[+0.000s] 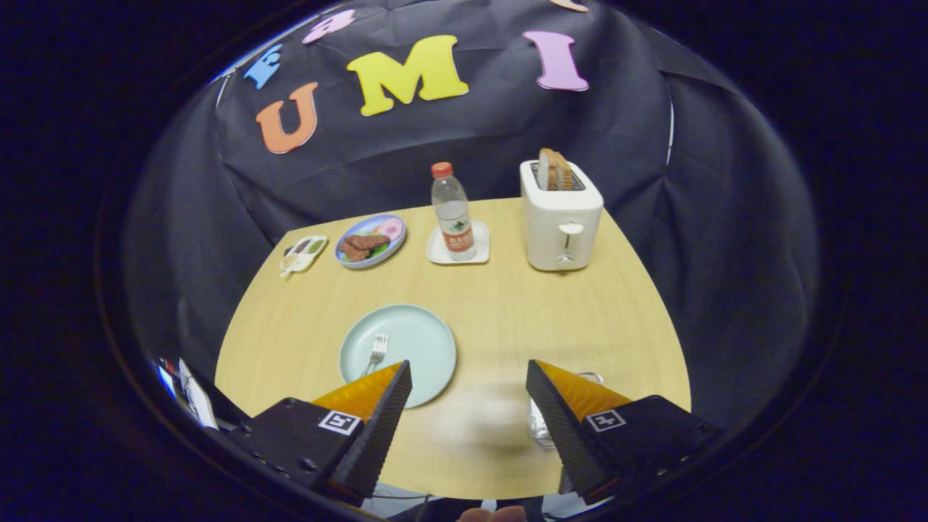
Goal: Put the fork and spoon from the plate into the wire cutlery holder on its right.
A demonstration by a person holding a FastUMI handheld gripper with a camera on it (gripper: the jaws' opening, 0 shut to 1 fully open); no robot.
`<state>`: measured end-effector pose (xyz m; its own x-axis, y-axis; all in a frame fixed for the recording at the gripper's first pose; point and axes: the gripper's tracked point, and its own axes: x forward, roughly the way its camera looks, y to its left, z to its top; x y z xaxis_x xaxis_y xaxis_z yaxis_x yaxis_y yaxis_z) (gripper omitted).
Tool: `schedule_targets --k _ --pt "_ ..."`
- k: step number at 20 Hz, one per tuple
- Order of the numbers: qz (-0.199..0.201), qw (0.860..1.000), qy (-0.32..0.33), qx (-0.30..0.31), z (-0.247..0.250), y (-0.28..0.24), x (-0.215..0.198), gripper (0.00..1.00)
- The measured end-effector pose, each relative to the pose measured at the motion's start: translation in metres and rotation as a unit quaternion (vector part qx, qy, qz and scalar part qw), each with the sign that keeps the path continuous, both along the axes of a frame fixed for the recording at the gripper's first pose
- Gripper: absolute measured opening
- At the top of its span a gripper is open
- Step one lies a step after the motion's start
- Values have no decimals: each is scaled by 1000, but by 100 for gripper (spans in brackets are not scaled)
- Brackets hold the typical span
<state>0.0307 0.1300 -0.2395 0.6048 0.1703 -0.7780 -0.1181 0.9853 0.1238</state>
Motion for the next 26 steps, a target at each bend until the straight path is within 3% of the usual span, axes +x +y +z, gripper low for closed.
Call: schedule_targets --k 4,8,15,18,20,22,23,26 --pt "2 1000 -2 19 -32 68 -5 97" --pt "18 1000 8 -8 -80 110 -14 97" --pt "17 999 30 -32 -136 144 -5 97" --pt "14 998 41 -34 -152 153 -2 92" --pt "15 998 50 -41 -162 156 -3 84" --pt "12 997 56 -44 -166 156 -4 69" --pt "10 997 60 -45 -170 156 -4 55" --pt "4 996 72 -51 -178 151 -2 32"
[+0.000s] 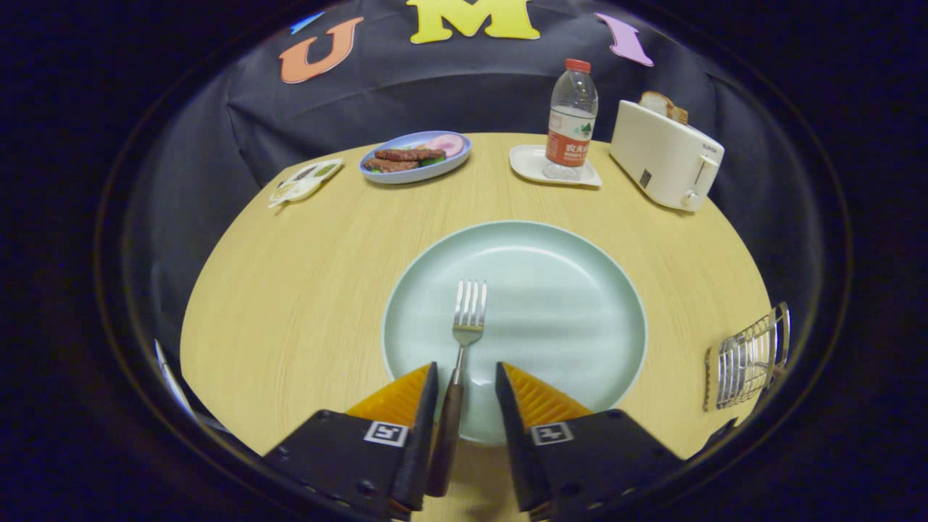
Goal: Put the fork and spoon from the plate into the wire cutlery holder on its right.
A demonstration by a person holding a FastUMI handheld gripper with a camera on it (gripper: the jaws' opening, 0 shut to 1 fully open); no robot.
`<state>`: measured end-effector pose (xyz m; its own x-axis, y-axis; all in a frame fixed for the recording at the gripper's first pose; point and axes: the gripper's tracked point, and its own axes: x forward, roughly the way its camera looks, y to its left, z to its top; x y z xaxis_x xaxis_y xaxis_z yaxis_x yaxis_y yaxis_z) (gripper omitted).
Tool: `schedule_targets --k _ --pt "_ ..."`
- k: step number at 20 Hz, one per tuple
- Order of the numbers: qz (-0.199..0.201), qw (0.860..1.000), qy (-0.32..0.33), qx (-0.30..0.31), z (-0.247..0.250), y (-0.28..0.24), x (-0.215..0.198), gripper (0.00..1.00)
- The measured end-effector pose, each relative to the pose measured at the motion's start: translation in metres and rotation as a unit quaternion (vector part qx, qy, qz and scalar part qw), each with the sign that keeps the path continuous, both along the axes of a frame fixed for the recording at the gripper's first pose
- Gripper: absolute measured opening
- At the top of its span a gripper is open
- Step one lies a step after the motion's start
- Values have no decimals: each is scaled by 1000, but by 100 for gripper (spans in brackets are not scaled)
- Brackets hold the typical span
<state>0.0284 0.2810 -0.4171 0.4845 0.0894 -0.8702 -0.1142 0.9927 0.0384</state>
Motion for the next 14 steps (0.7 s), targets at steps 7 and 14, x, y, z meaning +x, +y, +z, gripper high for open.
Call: schedule_targets --k 7,14 --pt "11 1000 22 -12 7 -14 -4 5" --pt "8 1000 14 -2 71 -59 14 0"
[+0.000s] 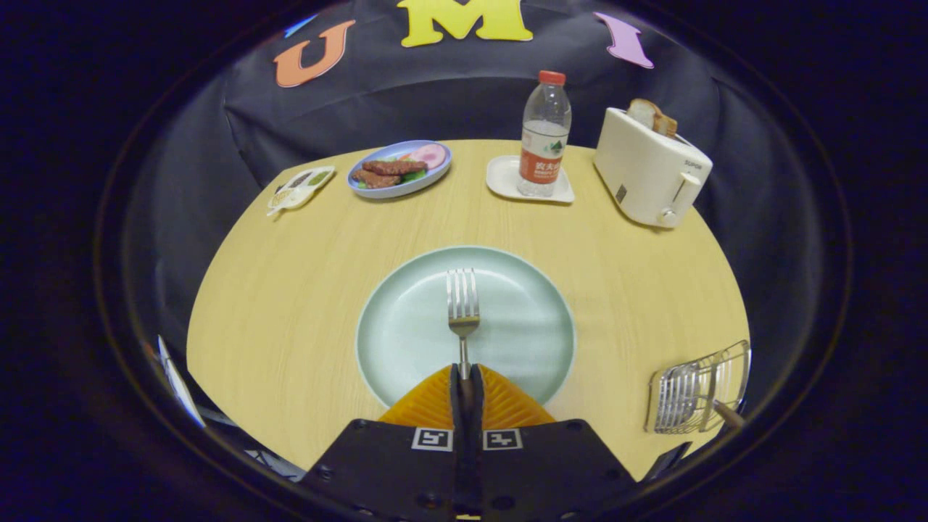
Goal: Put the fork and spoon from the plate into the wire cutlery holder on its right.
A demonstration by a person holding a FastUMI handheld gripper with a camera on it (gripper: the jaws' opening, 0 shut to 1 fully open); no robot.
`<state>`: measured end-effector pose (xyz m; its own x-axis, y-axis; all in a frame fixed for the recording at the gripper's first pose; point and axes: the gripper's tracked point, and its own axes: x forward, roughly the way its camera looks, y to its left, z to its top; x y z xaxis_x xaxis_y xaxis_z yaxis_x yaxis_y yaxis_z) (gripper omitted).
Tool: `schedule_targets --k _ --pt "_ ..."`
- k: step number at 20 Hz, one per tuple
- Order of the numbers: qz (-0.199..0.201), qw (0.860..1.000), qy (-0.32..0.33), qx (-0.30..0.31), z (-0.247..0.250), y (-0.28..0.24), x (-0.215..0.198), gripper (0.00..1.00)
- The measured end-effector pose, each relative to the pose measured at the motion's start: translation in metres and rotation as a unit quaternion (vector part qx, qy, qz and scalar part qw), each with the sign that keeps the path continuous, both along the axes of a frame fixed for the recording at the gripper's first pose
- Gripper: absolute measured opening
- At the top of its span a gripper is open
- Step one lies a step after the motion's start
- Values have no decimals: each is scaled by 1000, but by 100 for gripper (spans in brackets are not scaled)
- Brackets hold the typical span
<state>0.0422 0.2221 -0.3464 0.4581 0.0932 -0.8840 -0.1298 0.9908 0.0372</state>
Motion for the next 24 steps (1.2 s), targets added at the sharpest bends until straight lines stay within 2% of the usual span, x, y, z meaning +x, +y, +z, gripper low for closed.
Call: schedule_targets --k 7,11,14,18,21,24 --pt "-35 999 10 10 83 -112 -1 0" --pt "-44 998 50 -3 110 -183 -22 0" --pt "-58 994 90 4 120 -217 -42 0" --pt "-65 988 143 2 114 -247 -67 0" --pt "-76 978 192 20 105 -247 -84 0" --pt "-76 974 211 24 101 -244 -87 0"
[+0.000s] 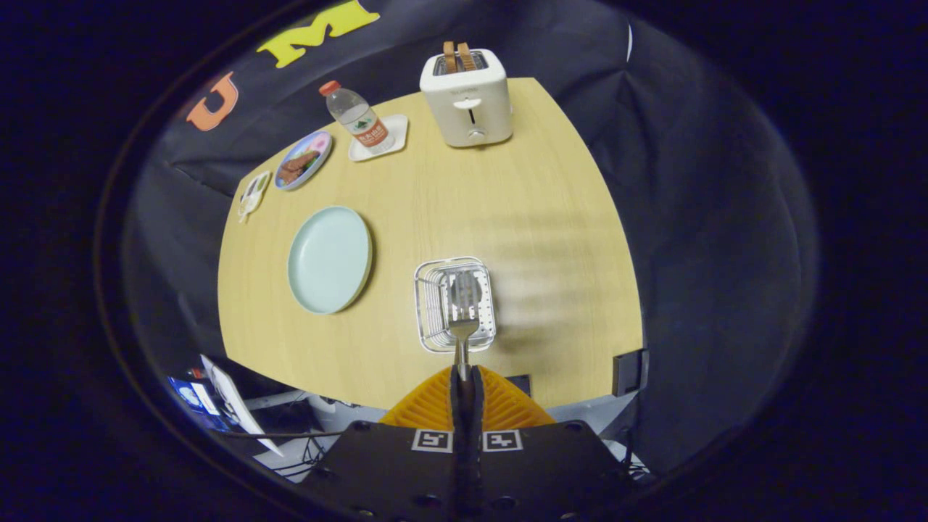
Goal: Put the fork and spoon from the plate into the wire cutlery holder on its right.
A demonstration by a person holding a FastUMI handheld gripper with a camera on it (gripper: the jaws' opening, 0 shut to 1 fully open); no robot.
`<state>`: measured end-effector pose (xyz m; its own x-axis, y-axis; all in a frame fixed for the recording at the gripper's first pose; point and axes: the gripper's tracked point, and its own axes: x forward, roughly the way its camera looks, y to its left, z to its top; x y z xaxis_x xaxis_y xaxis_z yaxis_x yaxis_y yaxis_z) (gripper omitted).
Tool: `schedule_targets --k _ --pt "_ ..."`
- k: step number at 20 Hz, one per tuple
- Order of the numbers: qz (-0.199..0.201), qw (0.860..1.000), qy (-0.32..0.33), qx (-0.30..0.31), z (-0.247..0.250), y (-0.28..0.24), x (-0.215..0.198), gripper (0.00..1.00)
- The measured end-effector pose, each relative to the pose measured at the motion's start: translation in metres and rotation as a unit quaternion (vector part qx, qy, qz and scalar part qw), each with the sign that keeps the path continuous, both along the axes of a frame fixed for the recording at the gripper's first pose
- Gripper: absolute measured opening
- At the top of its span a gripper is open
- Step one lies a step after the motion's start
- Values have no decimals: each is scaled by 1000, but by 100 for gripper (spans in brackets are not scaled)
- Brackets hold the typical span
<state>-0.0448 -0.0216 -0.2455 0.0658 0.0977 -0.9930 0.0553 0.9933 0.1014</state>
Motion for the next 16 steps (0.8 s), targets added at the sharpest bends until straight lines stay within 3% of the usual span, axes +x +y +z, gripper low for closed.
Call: schedule_targets --k 9,16 --pt "7 1000 20 -6 -9 8 4 1" --pt "-11 1000 7 15 -15 18 12 11"
